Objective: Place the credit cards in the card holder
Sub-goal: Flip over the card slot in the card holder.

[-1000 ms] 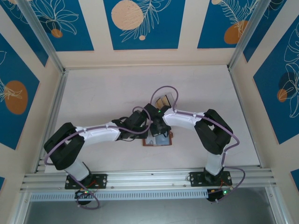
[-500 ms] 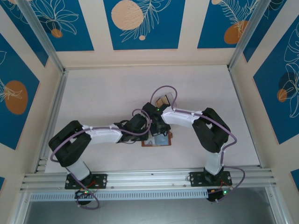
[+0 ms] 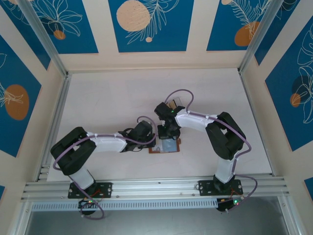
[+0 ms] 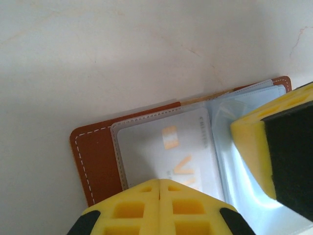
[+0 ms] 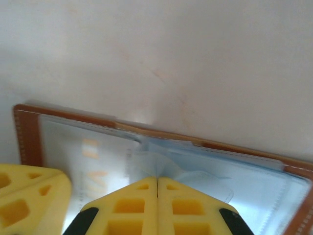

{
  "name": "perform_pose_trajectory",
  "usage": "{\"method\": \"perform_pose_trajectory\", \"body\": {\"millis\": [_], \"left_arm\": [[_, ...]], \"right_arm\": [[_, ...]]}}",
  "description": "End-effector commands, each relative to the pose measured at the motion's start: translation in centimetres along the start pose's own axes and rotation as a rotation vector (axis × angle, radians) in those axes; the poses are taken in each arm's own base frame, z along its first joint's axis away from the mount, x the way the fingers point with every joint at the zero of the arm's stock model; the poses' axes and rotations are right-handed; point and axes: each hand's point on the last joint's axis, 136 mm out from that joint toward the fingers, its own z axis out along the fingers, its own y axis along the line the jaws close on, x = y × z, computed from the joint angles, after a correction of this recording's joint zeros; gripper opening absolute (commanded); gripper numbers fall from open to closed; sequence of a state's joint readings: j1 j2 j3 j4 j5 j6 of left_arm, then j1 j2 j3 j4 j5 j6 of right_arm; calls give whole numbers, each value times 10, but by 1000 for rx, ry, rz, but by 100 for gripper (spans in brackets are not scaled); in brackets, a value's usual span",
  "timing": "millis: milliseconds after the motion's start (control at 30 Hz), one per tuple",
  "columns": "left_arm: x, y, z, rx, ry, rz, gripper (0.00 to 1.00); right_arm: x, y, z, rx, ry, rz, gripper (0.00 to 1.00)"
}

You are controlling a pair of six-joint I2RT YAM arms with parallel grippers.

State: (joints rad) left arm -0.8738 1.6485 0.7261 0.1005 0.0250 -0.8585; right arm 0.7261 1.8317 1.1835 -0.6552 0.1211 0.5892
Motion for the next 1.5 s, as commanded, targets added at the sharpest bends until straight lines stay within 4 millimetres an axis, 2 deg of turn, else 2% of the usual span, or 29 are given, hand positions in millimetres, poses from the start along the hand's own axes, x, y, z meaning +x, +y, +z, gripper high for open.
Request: {"method": "perform_pose_trajectory", "body": {"millis": [0,100,200,333,567,667,800,900,1000,1233,1467], "left_arm": [[48,49,10,-161,137,-7,0],[49,49,10,-161,137,-9,0],[49,51,9,-163,135,-12,0],[51,53,9,-171,134,-17,0],[52,55,10,-174,133,-23,0],[53,56,10,-174,133,-23,0],[52,55,10,-171,133,-19,0],[52,55,12,-172,137,-20,0],[52,54,12,-170,140,-20,0],[51,54,12,-175,138,-15,0],[51,54,13,-172,140,-16,0]], "right_arm": [[2,33,-5,-159,17,30,0],[3,44,-6,-213,28,47,5],[4,50,-11,-254,32,50,22],[2,55,-27,-317,14,37,35],[-4,59,-71,-493,-24,6,41],[-6,42,-81,-420,-75,-4,45],[0,-5,-73,-172,-94,30,43],[9,-21,-58,-107,-58,57,33],[19,-25,-47,-95,-34,80,30],[40,-35,-43,-124,-19,160,45],[51,-38,-29,-134,15,199,45]]}}
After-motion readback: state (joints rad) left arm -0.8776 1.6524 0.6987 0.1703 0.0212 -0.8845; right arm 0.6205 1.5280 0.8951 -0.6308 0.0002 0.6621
